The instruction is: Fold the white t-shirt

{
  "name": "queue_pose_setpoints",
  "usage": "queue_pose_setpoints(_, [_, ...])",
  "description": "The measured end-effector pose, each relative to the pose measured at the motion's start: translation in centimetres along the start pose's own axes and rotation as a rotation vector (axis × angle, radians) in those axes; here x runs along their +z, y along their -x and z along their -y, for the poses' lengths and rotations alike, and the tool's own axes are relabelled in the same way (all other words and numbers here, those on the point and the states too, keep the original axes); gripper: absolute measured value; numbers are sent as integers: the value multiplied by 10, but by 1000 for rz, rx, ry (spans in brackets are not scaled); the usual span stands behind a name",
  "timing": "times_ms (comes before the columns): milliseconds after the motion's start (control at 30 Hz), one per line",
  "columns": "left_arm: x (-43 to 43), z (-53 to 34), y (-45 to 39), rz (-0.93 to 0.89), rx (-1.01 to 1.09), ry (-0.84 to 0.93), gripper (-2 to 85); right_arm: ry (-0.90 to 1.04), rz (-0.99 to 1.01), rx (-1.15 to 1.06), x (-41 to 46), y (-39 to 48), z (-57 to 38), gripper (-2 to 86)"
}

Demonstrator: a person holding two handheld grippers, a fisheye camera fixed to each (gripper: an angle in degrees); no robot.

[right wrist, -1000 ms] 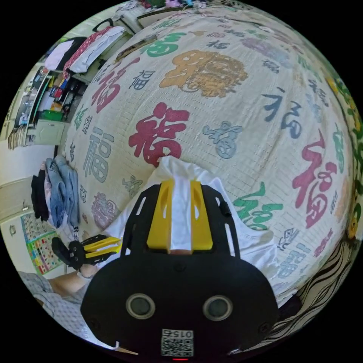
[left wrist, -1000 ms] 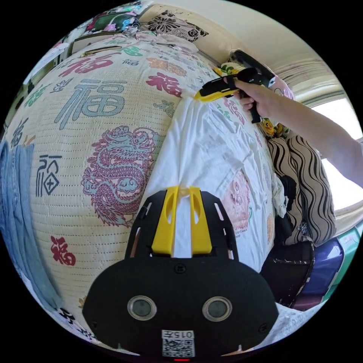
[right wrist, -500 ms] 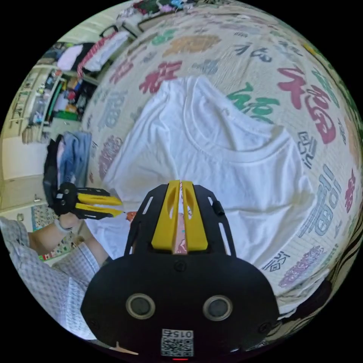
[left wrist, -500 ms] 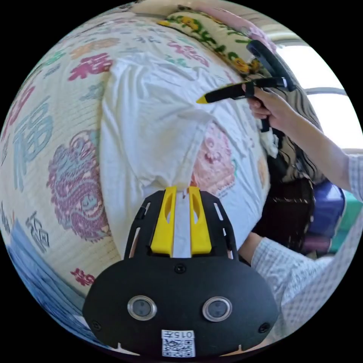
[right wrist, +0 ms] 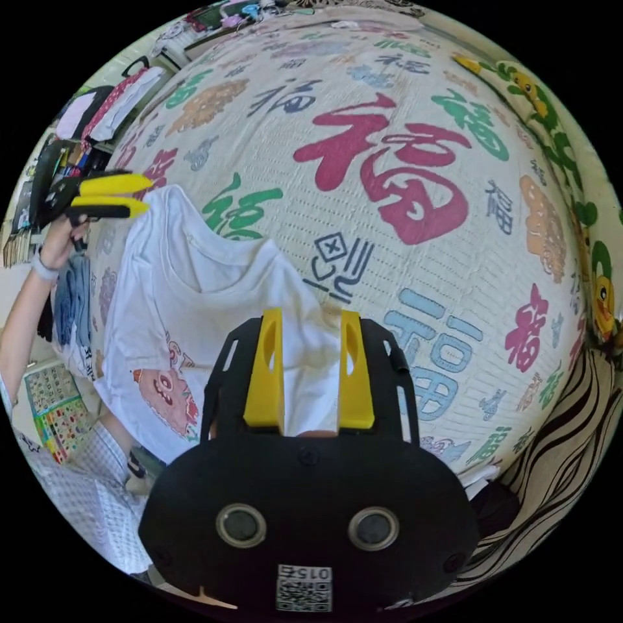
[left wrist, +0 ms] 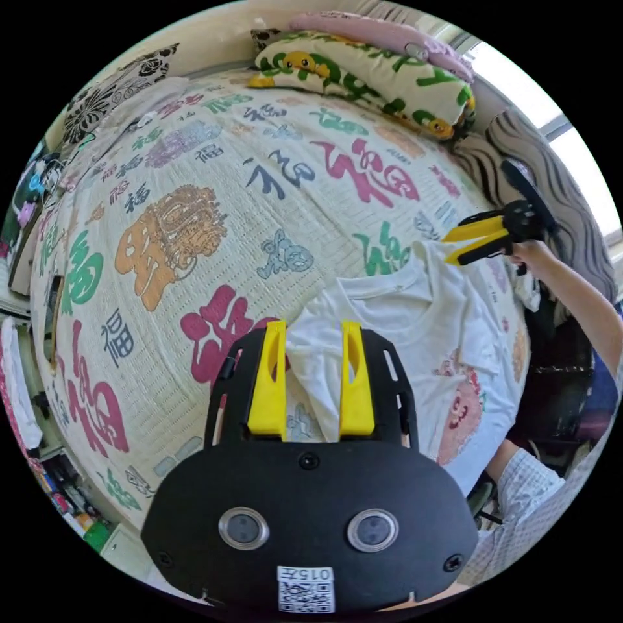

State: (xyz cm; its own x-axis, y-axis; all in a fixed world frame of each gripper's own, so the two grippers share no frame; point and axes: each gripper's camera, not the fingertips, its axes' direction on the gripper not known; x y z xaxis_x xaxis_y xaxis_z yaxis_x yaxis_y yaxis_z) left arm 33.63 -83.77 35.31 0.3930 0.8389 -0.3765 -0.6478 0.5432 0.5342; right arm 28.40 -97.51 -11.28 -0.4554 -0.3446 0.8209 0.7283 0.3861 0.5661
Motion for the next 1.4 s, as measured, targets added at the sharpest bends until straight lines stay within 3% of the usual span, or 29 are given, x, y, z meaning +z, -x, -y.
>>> queue_pose_setpoints(167, [35, 13, -23, 88, 54, 115, 62, 36, -103, -107, -3, 21, -16, 12])
queue_pose_setpoints(267, [37, 18, -29, 11, 65, 164, 11, 44, -146, -125, -14, 25, -26, -3])
queue_pose_setpoints(433, [13, 27, -39, 60, -1, 102, 4, 25, -91, -25, -47, 5, -41, -8])
queue_pose_setpoints(700, [-22, 45, -74, 186, 35, 5, 4, -8, -253, 15, -83, -6, -65, -9])
queue_pose_setpoints(833, [-36, 34, -84, 210, 25, -48, 4, -64, -236, 65, -96, -13, -86, -8])
queue_pose_setpoints(1033, [-72, -49, -112, 183, 99, -217, 5, -225, -139, 20, -110, 4, -180, -8])
queue_pose_setpoints(1200, [-101, -182, -162, 29, 181, -316, 6, -353, 148, -6, -115, 31, -320, -8])
queue_pose_setpoints(1400, [-95, -341, -231, -177, 125, -180, 4, -211, 331, -54, -69, 104, -454, -7])
